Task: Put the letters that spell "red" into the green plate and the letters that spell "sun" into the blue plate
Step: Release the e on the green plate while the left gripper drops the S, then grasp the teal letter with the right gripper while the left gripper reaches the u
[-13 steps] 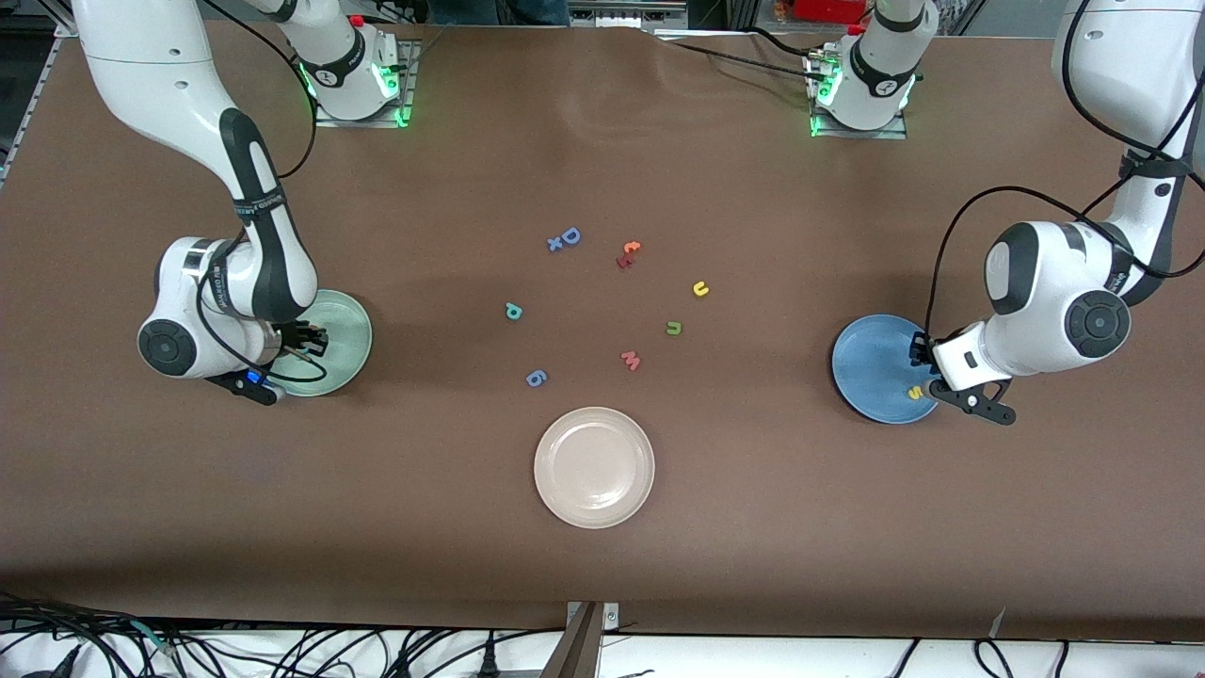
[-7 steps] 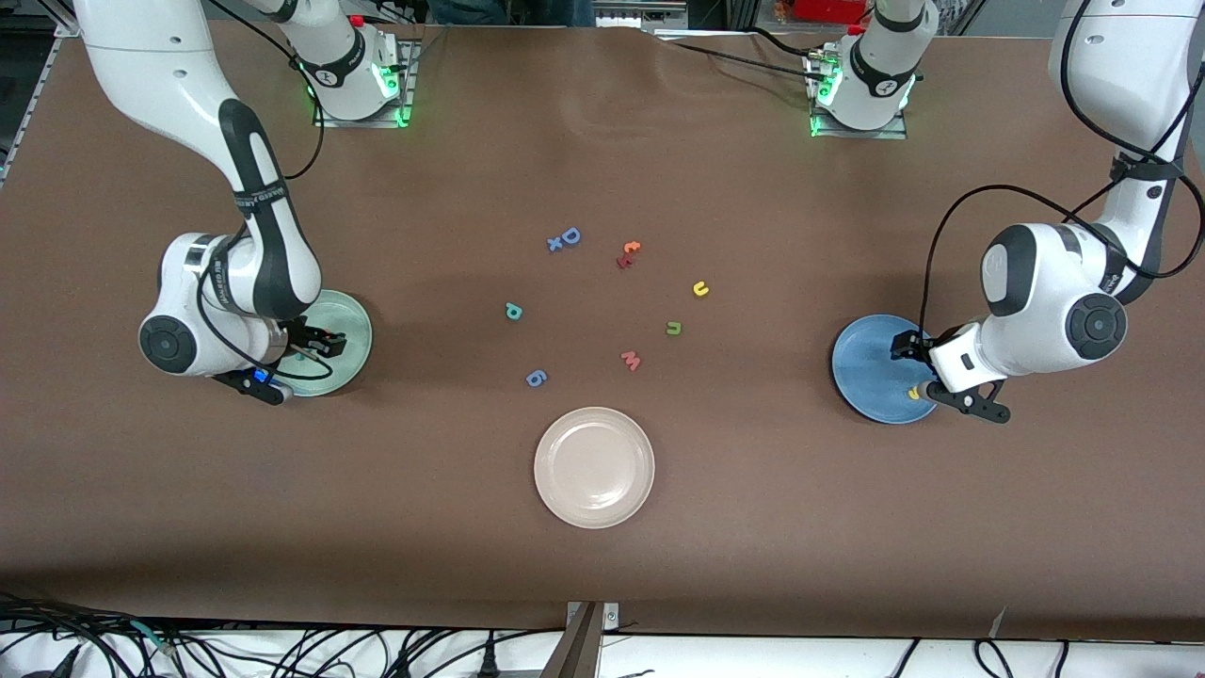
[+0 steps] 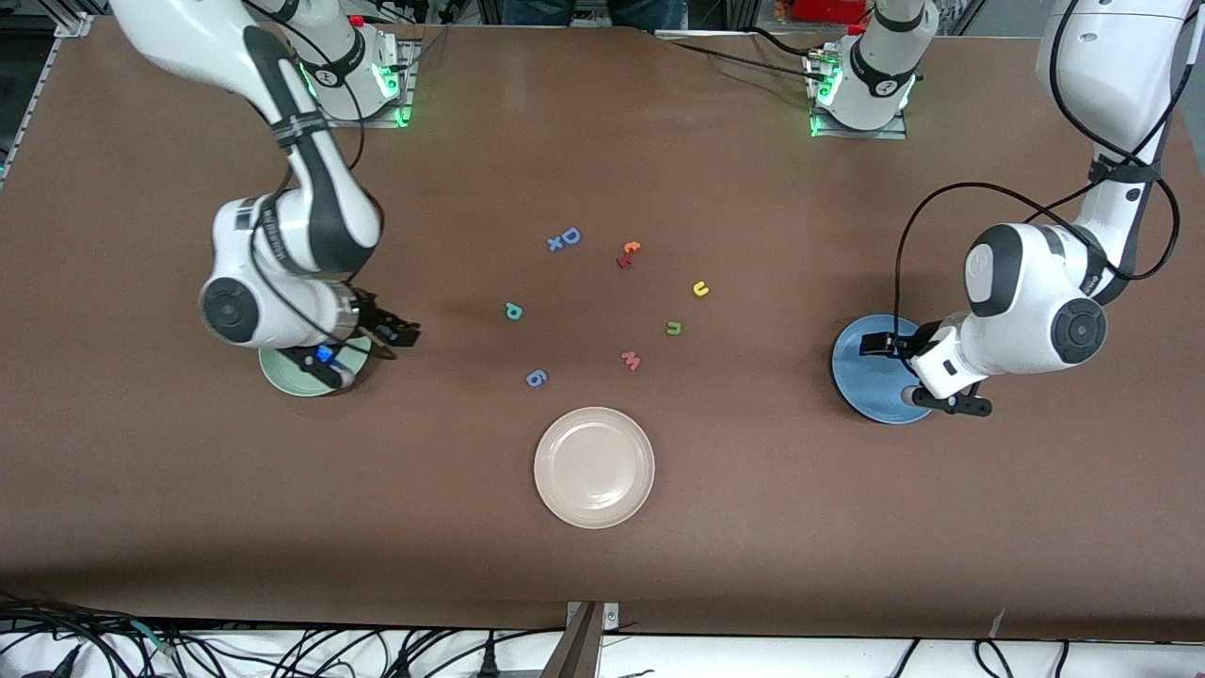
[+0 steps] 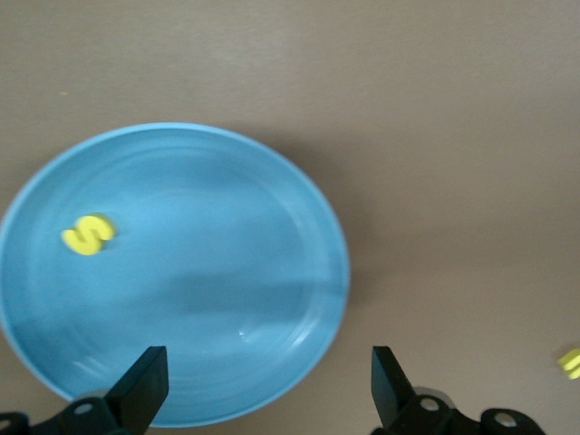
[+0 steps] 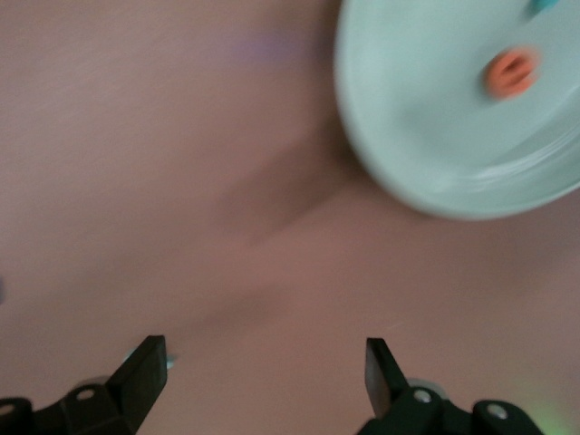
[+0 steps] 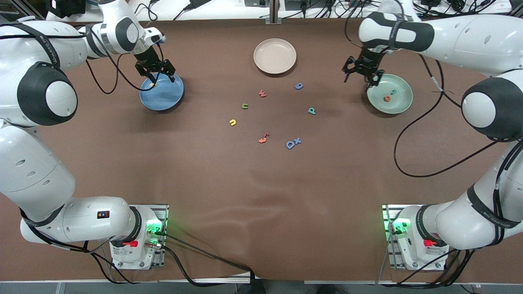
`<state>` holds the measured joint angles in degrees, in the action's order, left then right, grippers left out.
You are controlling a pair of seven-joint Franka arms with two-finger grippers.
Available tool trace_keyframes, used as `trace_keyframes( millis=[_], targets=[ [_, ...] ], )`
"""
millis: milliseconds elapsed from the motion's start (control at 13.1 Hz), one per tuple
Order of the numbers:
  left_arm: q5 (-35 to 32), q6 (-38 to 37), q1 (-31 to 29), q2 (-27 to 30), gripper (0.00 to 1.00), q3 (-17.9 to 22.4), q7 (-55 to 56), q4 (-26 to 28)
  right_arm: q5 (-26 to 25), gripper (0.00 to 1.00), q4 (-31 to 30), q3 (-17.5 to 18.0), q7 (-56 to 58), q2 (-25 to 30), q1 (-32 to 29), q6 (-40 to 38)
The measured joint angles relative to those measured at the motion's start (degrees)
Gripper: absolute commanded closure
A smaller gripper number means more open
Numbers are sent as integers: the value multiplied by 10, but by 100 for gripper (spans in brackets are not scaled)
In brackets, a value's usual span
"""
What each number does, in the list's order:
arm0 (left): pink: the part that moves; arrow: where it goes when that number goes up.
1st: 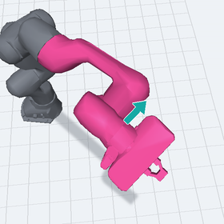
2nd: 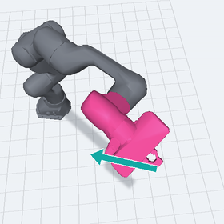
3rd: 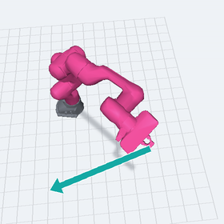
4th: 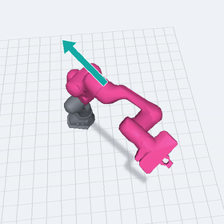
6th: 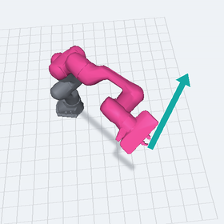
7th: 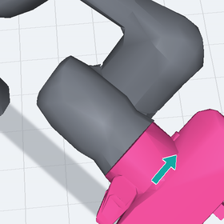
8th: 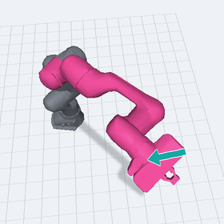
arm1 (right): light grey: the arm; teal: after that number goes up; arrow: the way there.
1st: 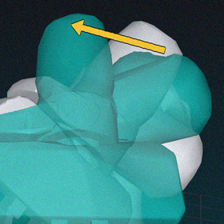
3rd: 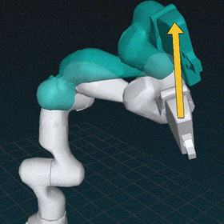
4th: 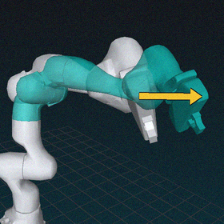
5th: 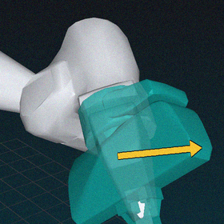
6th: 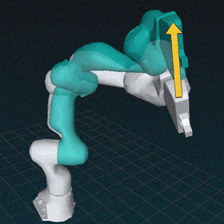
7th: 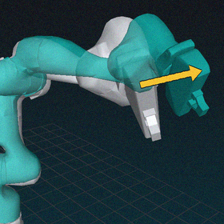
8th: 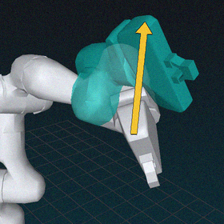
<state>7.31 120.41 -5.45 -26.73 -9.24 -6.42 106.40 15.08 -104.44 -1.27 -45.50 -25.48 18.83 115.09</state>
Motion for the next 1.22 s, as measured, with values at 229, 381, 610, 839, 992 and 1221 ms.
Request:
trace_keyframes(
  millis=[229,381,610,839,992,1221],
  targets=[
    [0,-2,12,0,1,-33,79,-2,0,1,-2,22,-100,-13,52,77],
    [0,-2,43,0,1,-38,134,-2,0,1,-3,22,-124,-37,82,125],
    [0,-1,102,0,1,-39,218,-2,0,2,-4,22,-130,-76,103,173],
    [0,15,167,0,1,-39,300,-5,0,11,-4,22,-157,-88,115,179],
    [0,31,192,-5,1,-39,338,-8,0,25,-5,22,-177,-88,127,179],
    [-3,91,215,-39,1,-38,387,-10,0,30,-8,22,-184,-94,133,179]
  ],
)
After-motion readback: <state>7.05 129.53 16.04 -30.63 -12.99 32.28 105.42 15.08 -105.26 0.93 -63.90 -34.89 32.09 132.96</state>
